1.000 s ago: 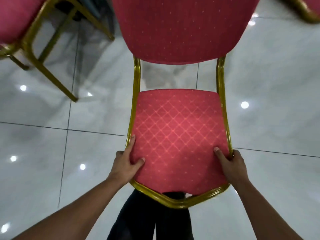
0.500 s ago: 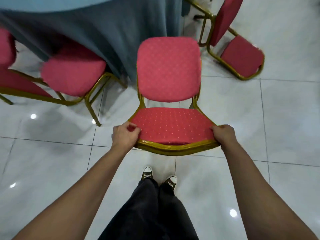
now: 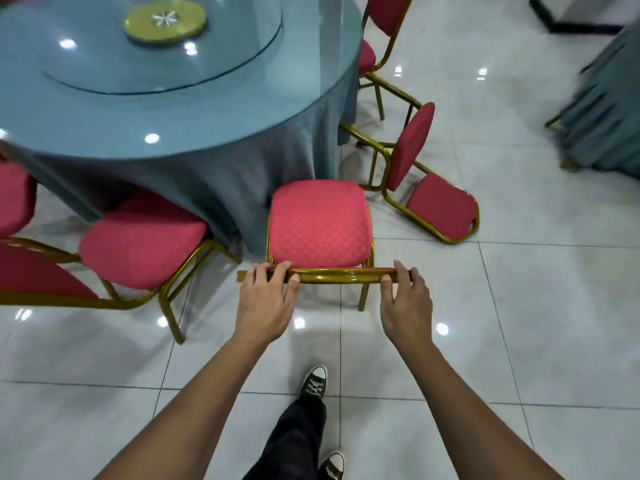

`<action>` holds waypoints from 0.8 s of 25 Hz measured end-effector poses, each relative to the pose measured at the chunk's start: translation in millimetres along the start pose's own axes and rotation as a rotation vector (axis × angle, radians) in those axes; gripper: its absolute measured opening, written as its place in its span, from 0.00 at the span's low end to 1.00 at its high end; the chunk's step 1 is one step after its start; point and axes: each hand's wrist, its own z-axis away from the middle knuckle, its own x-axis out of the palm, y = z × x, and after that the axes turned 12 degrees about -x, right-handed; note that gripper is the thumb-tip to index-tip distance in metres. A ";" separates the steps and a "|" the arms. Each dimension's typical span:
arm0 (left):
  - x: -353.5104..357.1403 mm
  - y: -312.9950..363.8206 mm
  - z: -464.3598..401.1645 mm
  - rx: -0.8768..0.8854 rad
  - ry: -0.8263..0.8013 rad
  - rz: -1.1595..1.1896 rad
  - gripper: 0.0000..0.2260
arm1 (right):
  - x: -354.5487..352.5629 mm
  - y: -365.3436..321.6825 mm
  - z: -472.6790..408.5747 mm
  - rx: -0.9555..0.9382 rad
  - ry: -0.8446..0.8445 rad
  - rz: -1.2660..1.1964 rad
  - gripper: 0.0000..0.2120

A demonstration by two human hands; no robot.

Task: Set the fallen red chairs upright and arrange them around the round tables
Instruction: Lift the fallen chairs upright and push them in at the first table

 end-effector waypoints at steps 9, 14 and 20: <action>-29.1 41.4 -109.1 0.002 -0.116 -0.021 0.25 | -17.5 -10.7 -99.5 -0.058 -0.233 -0.063 0.27; -29.3 111.3 -109.6 0.227 -0.147 -0.116 0.23 | -21.9 -12.6 -107.5 -0.084 -0.208 -0.050 0.26; -2.5 238.0 -118.3 0.365 -0.239 -0.100 0.15 | -85.1 53.0 -166.5 -0.063 -0.152 -0.155 0.21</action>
